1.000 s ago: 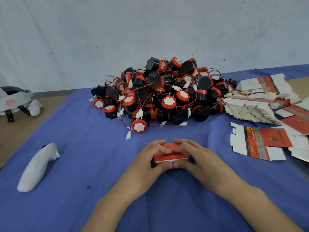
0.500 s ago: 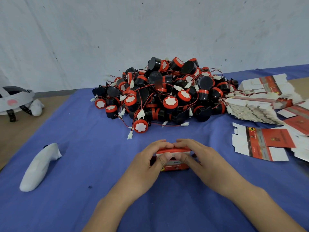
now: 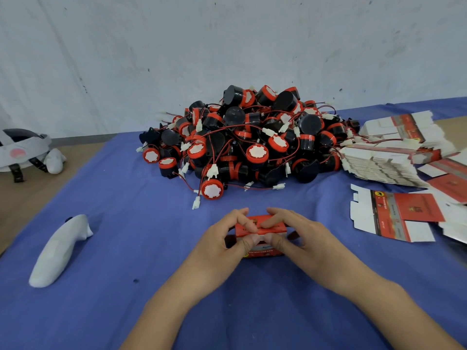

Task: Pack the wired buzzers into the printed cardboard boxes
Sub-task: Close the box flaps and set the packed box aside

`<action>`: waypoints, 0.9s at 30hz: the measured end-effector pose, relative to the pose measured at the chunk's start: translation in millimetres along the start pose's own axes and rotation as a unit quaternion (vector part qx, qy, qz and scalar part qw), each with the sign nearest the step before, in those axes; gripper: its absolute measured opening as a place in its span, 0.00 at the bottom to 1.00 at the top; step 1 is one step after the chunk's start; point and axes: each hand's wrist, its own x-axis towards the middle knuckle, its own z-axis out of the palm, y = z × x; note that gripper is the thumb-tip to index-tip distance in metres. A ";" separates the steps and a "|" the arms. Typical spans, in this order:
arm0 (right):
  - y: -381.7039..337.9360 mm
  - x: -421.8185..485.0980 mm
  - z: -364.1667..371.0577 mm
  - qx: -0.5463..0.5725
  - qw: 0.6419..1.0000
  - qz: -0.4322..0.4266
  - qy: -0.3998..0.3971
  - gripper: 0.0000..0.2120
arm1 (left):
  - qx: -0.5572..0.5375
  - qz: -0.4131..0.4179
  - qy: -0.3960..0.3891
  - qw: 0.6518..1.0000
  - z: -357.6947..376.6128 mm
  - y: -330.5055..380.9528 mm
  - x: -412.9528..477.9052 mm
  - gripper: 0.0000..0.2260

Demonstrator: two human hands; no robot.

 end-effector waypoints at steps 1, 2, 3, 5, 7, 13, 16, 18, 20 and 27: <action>0.4 0.1 0.1 -0.003 1.000 -0.001 0.002 0.19 | 0.003 0.001 0.001 1.000 -0.1 -0.1 -0.1 0.04; 0.8 -0.1 0.1 -0.006 1.000 0.000 0.002 0.17 | 0.008 0.002 0.001 1.000 -0.2 -0.4 -0.3 0.04; 0.7 -0.2 -0.4 -0.009 1.000 0.000 0.000 0.16 | 0.013 0.004 -0.001 1.000 -0.1 -0.5 -0.4 0.05; 0.5 -1.0 -2.1 -0.014 1.000 0.000 -0.010 0.16 | 0.020 0.002 -0.004 1.000 -0.2 -0.3 -0.9 0.07; 0.2 -2.0 -4.4 -0.024 0.999 -0.002 -0.026 0.15 | 0.032 0.000 -0.003 0.999 -0.4 -0.7 -1.4 0.07; 2.2 -5.8 -8.5 -0.056 0.998 -0.021 -0.032 0.19 | 0.050 0.002 -0.007 0.999 -1.3 -1.5 -2.8 0.08; 2.2 -6.0 -9.0 -0.058 0.998 -0.033 -0.019 0.18 | 0.062 0.007 -0.008 0.998 -1.8 -2.1 -4.1 0.08; 2.5 -4.9 -8.8 -0.063 0.997 -0.033 -0.012 0.17 | 0.068 0.009 -0.006 0.998 -1.5 -2.1 -5.5 0.09; 3.5 -4.2 -9.0 -0.060 0.998 -0.035 -0.008 0.17 | 0.075 0.014 -0.006 0.997 -1.3 -1.7 -6.4 0.10; 6.9 -5.7 -11.5 -0.057 0.997 -0.048 -0.015 0.17 | 0.088 0.041 -0.008 0.995 -1.7 -3.1 -7.7 0.09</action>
